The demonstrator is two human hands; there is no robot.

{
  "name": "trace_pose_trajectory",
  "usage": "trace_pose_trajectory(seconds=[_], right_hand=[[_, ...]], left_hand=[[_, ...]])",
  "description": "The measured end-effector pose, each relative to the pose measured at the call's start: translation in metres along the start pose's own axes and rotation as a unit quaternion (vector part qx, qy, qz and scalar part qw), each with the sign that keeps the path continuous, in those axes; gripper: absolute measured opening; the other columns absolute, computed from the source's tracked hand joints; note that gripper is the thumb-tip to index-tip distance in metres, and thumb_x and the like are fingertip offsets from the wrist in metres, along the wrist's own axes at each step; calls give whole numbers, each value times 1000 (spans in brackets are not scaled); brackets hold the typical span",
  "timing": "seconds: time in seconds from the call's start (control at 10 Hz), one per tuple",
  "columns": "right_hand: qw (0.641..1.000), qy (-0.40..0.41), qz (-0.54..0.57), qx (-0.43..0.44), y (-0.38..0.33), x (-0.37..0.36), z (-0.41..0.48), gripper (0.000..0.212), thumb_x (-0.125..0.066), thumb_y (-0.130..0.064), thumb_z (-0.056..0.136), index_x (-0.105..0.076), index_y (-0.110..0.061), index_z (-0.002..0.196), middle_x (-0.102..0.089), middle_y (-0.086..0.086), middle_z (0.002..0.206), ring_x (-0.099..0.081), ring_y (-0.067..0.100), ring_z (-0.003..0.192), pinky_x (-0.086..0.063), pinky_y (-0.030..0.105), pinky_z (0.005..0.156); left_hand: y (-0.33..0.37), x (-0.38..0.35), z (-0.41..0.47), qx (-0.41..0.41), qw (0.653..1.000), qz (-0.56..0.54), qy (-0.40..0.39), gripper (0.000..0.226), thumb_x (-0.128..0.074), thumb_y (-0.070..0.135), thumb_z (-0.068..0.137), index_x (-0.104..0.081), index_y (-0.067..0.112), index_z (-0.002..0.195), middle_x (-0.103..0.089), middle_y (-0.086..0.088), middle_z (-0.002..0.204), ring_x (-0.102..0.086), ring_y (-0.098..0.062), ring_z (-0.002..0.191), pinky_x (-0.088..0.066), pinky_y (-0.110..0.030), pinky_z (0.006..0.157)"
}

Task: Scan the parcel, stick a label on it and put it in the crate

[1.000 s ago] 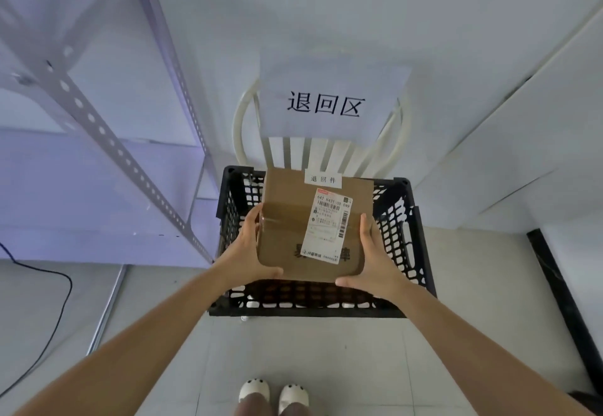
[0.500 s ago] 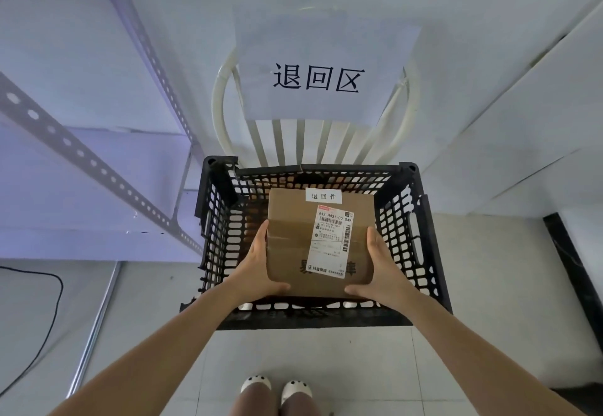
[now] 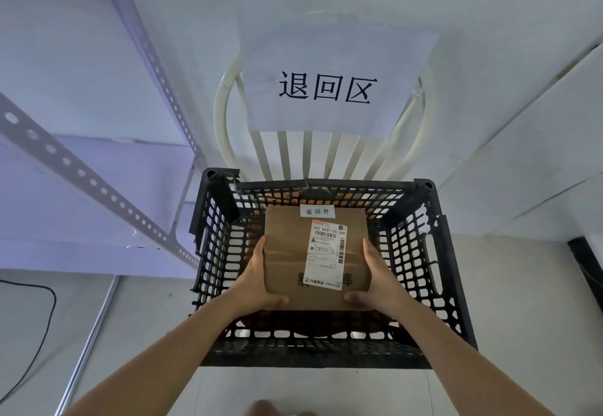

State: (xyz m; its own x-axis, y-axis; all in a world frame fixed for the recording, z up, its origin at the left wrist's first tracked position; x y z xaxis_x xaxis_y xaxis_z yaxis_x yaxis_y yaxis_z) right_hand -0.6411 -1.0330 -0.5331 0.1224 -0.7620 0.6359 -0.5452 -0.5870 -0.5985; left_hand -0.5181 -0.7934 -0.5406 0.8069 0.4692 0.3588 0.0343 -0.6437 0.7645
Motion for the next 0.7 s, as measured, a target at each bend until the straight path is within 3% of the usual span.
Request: trace_pose_trajectory(seconds=[0.2, 0.4, 0.5, 0.6, 0.7], right_hand=[[1000, 3, 6, -4, 4, 0, 2, 131, -84, -34, 69, 17, -25, 152, 10, -6, 163, -2, 13, 150, -11, 35, 120], [999, -5, -33, -24, -9, 0, -7, 120, -75, -34, 80, 22, -22, 150, 19, -1, 162, -7, 19, 150, -18, 38, 120], [996, 16, -79, -32, -33, 4, -25, 101, -63, -36, 90, 14, -18, 152, 17, 3, 162, -6, 22, 151, -19, 41, 119], [992, 12, -127, -14, -58, 12, -46, 83, -55, -38, 94, -2, -17, 154, 5, 4, 164, -10, 23, 150, -21, 41, 118], [978, 14, -210, -1, -96, 33, -66, 71, -47, -44, 96, -14, -18, 154, -11, 4, 163, -9, 25, 150, -16, 49, 120]], left_hand=[[3, 5, 13, -2, 999, 39, -20, 146, -88, 29, 62, 30, 27, 147, -21, 1, 152, -35, -9, 123, -37, -24, 101], [10, 6, 3, 12, 994, 107, -1, 139, -85, 34, 67, 26, 18, 150, -7, -2, 160, -29, -21, 139, -33, -33, 113], [22, 10, -19, 20, 986, 166, 10, 120, -78, 39, 73, 7, 15, 155, -14, -7, 159, -30, -23, 139, -34, -36, 113], [37, 19, -48, 37, 971, 234, 13, 90, -65, 50, 79, -22, 20, 152, -35, -4, 151, -43, -20, 130, -43, -34, 105], [74, 37, -80, 26, 946, 316, 71, 57, -48, 52, 85, -47, 29, 138, -54, 5, 135, -56, -15, 113, -51, -33, 91]])
Point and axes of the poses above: each hand's wrist, its own z-axis towards the middle knuckle, its own x-axis out of the back of the hand, y = z × x, the point moved 4 cm from there along z, towards the middle knuckle
